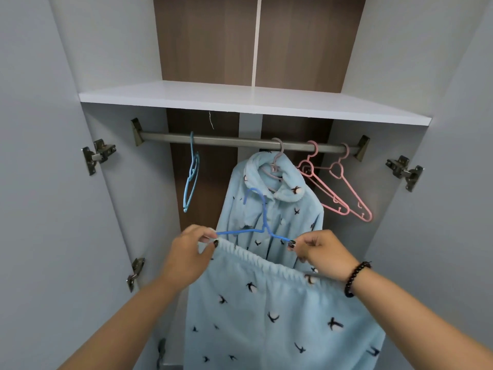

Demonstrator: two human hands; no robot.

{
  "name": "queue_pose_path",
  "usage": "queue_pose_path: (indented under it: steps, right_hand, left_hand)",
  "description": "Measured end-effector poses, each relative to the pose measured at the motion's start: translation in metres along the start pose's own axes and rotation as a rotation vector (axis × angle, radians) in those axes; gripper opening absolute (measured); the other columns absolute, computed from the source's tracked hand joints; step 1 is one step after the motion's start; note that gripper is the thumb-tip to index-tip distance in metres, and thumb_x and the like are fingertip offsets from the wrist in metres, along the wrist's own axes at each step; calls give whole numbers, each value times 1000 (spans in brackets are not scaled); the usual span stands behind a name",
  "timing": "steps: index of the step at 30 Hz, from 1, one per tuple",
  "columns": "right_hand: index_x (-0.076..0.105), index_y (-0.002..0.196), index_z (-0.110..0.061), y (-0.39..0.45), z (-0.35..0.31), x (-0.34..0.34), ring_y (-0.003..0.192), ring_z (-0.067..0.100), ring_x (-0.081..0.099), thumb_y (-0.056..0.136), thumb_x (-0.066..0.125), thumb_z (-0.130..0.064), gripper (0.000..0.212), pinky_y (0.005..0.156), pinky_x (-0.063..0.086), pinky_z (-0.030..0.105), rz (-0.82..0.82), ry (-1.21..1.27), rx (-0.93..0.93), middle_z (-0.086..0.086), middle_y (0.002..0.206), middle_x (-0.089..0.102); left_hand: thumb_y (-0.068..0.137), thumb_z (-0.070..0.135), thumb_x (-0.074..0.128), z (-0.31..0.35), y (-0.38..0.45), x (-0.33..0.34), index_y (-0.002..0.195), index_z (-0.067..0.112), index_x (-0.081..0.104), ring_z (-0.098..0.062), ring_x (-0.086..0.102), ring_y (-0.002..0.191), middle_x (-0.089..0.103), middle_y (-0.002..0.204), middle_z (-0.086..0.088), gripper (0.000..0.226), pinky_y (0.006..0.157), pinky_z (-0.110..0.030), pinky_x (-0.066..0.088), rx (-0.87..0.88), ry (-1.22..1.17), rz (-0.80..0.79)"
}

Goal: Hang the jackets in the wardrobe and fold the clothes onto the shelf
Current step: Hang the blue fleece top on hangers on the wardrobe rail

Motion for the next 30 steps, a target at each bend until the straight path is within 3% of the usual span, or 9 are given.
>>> queue_pose_path:
  steps: [2,5,8,10,14,17,21,27,30]
  right_hand:
    - [61,58,0,-1,2,20,38,-2,46,93,48,-1,37,42,33,10,-26,64,48,-1,77,71]
    - [65,68,-1,-4,5,50,43,11,43,90,43,4,31,44,35,20,-56,168,99,-2,55,59]
    - [65,81,-7,-8,7,71,45,10,47,89,35,10,35,44,38,17,-100,292,113,5,64,55]
    - [65,89,-12,-11,9,80,47,9,53,90,34,7,37,47,42,18,-162,272,79,2,68,59]
    - [68,93,-17,-14,17,86,69,8,62,91,41,5,35,70,55,23,-323,158,-15,7,83,67]
    - [68,97,-10,-6,30,80,63,-4,62,93,48,2,24,65,49,13,-362,172,17,3,83,66]
    - [67,95,-13,14,33,82,61,-8,61,94,49,-2,21,57,44,7,-383,149,40,-1,86,67]
    - [68,84,-19,86,-15,92,63,10,63,89,54,-3,21,57,48,18,-282,194,23,2,82,69]
    - [66,93,-14,129,-49,110,66,14,65,88,55,-5,15,61,51,24,-227,246,24,1,83,68]
  left_hand:
    - [86,10,66,11,4,28,77,33,66,6,62,78,68,89,7,25,65,-5,42,-177,-179,-104]
    - [98,25,50,28,-6,74,91,15,69,-13,68,93,73,94,-5,22,71,-23,50,-558,-586,-304]
    - [99,21,48,40,-12,89,98,7,64,-21,69,90,75,95,-8,21,80,-32,51,-669,-795,-271]
    - [95,9,52,35,-15,90,94,6,63,-23,68,84,75,85,-6,12,84,-36,51,-661,-799,-209]
    - [96,-3,44,16,-25,91,97,3,61,-21,65,67,64,72,-7,18,70,-36,56,-728,-821,-107]
    - [97,-3,41,-3,-34,84,101,3,59,-16,57,54,53,72,-7,20,55,-27,50,-795,-802,-7]
    - [95,-6,39,-28,-37,61,99,2,60,-12,36,44,47,68,-5,23,42,-22,33,-811,-699,42]
    - [93,-3,42,-76,-19,-1,90,1,62,-10,23,40,39,63,-3,21,40,-19,19,-848,-527,117]
    - [94,0,48,-88,-8,-32,87,-1,62,-11,25,40,41,59,-3,16,40,-20,18,-841,-487,136]
Point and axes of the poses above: each hand's wrist, its own y-axis towards the middle knuckle, its own x-axis out of the palm, z = x × y, the point moved 9 cm from there along y, towards the middle knuckle
